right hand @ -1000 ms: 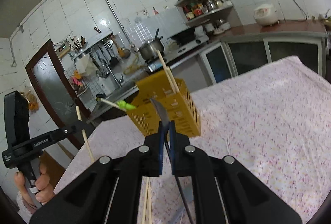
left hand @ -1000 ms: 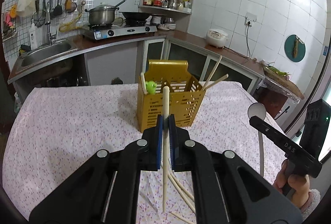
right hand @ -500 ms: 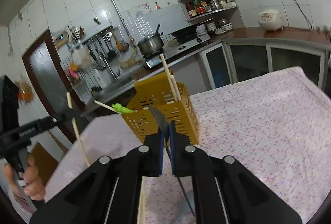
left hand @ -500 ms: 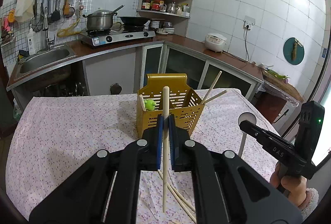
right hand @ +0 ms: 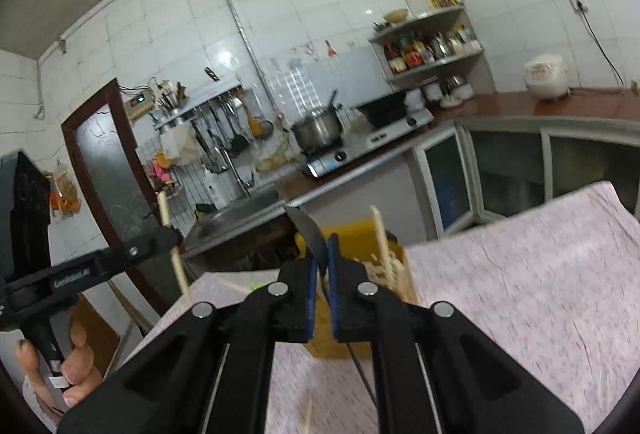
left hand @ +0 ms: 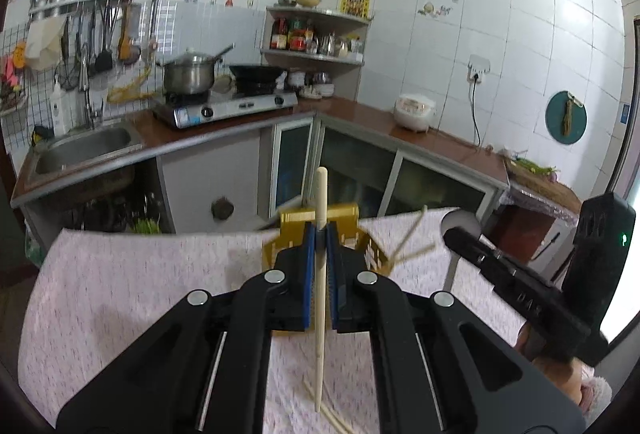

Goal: Organize utensils
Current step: 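Lift the chopstick and grey spoon and carry both tools over the yellow holder, then lower the chopstick and grey spoon into the yellow holder and open both tools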

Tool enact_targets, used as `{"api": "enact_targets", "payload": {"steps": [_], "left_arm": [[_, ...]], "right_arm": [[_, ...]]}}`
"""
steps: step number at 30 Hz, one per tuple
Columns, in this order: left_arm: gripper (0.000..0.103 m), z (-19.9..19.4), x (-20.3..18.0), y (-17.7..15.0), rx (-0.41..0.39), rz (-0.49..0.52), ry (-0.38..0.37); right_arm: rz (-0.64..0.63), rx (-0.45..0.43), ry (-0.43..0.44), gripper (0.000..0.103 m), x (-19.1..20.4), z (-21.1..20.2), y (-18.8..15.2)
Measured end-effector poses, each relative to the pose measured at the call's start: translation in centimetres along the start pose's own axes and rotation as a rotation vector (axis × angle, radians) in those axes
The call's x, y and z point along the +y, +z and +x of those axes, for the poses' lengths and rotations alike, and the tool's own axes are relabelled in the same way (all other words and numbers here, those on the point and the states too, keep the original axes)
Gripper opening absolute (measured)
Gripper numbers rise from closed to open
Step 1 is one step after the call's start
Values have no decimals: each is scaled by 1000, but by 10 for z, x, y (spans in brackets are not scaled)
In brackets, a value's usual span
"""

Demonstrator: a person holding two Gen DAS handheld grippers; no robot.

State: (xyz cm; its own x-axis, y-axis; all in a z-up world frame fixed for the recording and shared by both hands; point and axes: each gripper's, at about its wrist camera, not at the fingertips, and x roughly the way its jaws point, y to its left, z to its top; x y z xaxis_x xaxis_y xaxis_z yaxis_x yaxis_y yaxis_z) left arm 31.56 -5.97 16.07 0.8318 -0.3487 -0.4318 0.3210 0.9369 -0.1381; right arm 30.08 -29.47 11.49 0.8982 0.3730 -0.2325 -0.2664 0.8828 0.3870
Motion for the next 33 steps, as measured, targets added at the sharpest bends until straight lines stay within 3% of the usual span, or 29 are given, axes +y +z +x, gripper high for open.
{"api": "enact_targets", "payload": {"steps": [7, 15, 19, 26, 33], "left_arm": [[4, 15, -12, 47, -89, 29, 6], [4, 31, -5, 74, -170, 22, 24], [4, 51, 3, 73, -166, 2, 30], [4, 86, 11, 56, -147, -10, 34], [4, 108, 8, 38, -135, 45, 69]], "right_arm": [[-8, -95, 19, 5, 13, 17, 32], [26, -170, 25, 5, 5, 38, 45], [14, -208, 8, 5, 2, 50, 40], [-17, -182, -32, 5, -6, 73, 25], [-84, -171, -101, 5, -8, 86, 17]]}}
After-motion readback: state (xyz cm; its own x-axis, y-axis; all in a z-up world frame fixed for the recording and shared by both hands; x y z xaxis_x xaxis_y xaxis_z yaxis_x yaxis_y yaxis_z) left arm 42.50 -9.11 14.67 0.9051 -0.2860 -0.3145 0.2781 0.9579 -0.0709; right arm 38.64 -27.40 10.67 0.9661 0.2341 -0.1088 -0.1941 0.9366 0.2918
